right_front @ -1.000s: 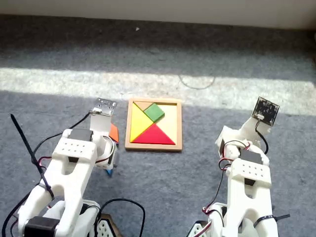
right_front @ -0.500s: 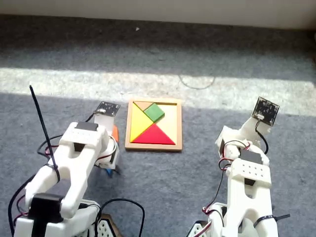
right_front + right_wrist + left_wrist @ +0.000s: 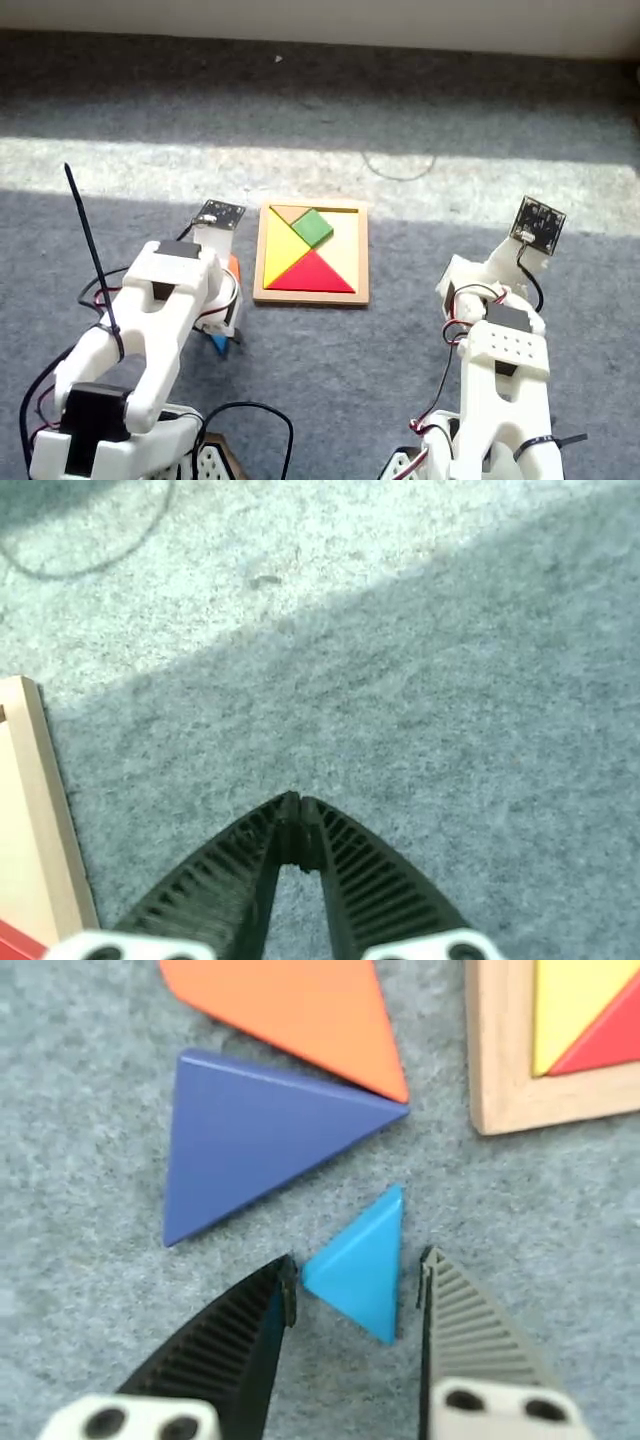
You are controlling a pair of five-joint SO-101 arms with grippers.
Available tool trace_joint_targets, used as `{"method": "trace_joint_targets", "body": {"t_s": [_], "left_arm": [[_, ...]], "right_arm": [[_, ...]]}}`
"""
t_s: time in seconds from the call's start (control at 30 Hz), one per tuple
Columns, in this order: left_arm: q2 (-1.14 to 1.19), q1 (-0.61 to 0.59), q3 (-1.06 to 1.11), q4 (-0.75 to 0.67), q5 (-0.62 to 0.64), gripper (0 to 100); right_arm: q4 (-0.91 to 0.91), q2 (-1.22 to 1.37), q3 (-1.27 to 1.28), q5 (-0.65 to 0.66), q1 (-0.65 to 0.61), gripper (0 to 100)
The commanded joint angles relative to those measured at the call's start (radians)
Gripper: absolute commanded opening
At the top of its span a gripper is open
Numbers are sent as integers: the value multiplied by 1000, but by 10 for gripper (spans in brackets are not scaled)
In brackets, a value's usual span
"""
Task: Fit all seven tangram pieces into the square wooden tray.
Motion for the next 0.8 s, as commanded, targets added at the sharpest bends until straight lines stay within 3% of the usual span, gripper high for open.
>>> {"method": "trace_joint_targets", "body": {"t_s": [0.0,0.3,0.5,0.77], "left_arm": [[1,31,-42,-12,3,203],[-7,35,-24,-14,3,201],[-1,38,-24,-17,2,106],[-7,38,-21,-12,2,98]], "right_arm": [[-16,-30,-4,12,-16,10],[-16,-30,-5,12,-16,10],[-16,-30,-5,12,-16,10],[-16,-30,-5,12,-16,10]]}}
